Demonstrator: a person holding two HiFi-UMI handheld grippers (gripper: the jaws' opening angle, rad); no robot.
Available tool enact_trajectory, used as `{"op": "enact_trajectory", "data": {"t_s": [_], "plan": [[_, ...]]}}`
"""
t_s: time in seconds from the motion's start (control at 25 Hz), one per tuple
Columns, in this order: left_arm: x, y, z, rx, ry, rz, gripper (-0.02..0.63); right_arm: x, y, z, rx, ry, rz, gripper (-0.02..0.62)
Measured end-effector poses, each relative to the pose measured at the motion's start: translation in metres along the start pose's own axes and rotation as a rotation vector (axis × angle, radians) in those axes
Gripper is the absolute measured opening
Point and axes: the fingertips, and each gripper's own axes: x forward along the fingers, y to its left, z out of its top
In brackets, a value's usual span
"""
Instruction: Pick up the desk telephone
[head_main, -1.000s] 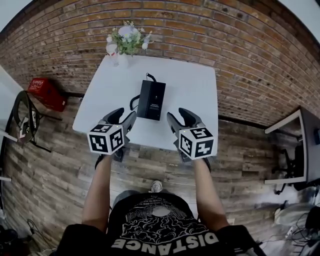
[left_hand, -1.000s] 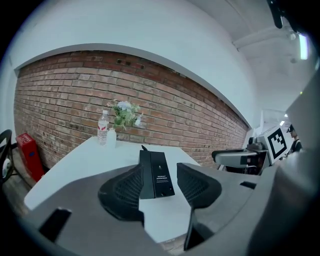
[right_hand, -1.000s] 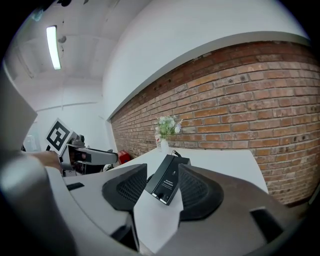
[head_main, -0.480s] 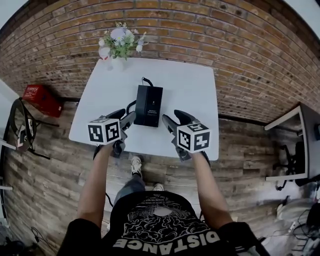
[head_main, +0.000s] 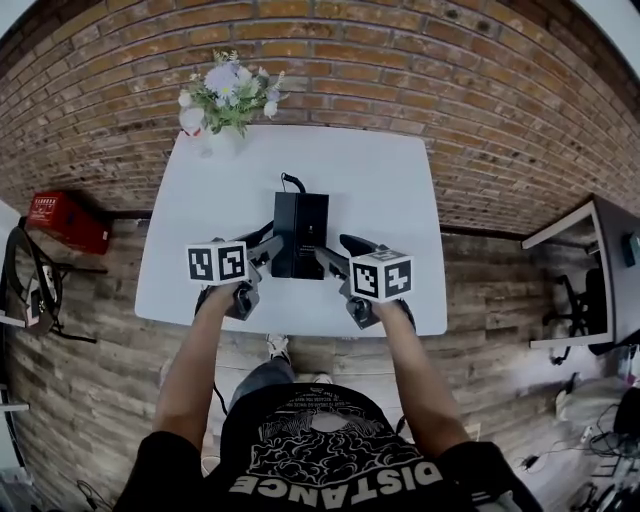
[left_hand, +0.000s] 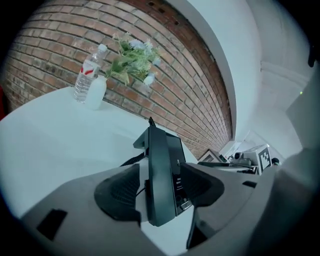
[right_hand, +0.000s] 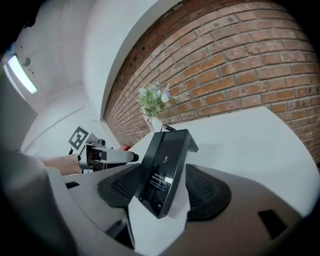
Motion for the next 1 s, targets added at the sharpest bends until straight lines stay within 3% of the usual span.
{"op": "enact_trajectory", "data": {"t_s": [0.24,0.72,1.0], "plan": [[0.025,0.01,-0.001,-0.022,0.095,-0.087,0.268,0.031,-0.008,-0.013,0.072,0.066,0.009,0.279],[0.054,0.007,-0.01,-0.02,0.243,-0.226,0.272,0.065,-0.015,-0.025,0.226,0.113,0.029,0.284],[0.06,0.008,-0.009,-0.027,0.283,-0.244,0.268,0.072,-0.012,-0.028,0.262,0.124,0.064,0.284]]}}
